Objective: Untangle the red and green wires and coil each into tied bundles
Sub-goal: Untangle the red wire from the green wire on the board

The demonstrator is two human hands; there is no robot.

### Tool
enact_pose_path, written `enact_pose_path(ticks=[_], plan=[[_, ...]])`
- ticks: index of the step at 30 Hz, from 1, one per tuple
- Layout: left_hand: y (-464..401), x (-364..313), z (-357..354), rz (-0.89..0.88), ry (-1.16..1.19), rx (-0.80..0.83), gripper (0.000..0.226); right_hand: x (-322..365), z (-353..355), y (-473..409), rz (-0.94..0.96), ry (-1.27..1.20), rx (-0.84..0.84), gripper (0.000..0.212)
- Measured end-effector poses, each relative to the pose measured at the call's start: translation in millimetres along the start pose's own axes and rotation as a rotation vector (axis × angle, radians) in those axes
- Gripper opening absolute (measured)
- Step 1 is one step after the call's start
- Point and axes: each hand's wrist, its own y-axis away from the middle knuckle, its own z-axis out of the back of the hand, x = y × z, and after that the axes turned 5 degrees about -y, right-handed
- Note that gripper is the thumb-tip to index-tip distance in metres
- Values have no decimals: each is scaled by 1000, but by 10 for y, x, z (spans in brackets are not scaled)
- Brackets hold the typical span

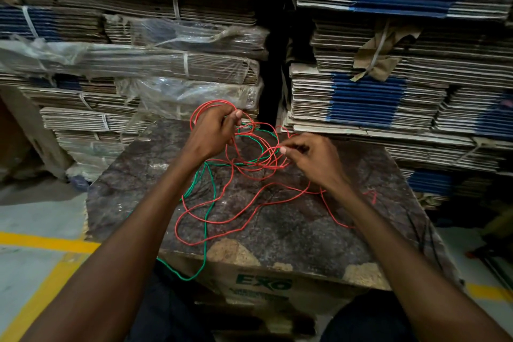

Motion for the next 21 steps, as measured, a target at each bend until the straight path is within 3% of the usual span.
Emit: enact_pose_path(ticks=[3,6,11,14,18,21], plan=[[-3,-2,25,14,16,-2,30,-25,21,16,-32,-177,104,7],[-8,10,20,23,48,0,30,-93,63,27,-81,-163,193,6],[-9,-3,-52,11,57,-6,34,-141,166,47,-230,122,185,45],[-4,18,-92,-8,9,-19,43,-140,172,114,-274,312,96,75],[-8,-4,-116,-7,21,-7,48,-135,171,139,-361,366,131,90],[-15,-31,-115,2,23,-5,48,-125,183,139,-341,306,147,88]])
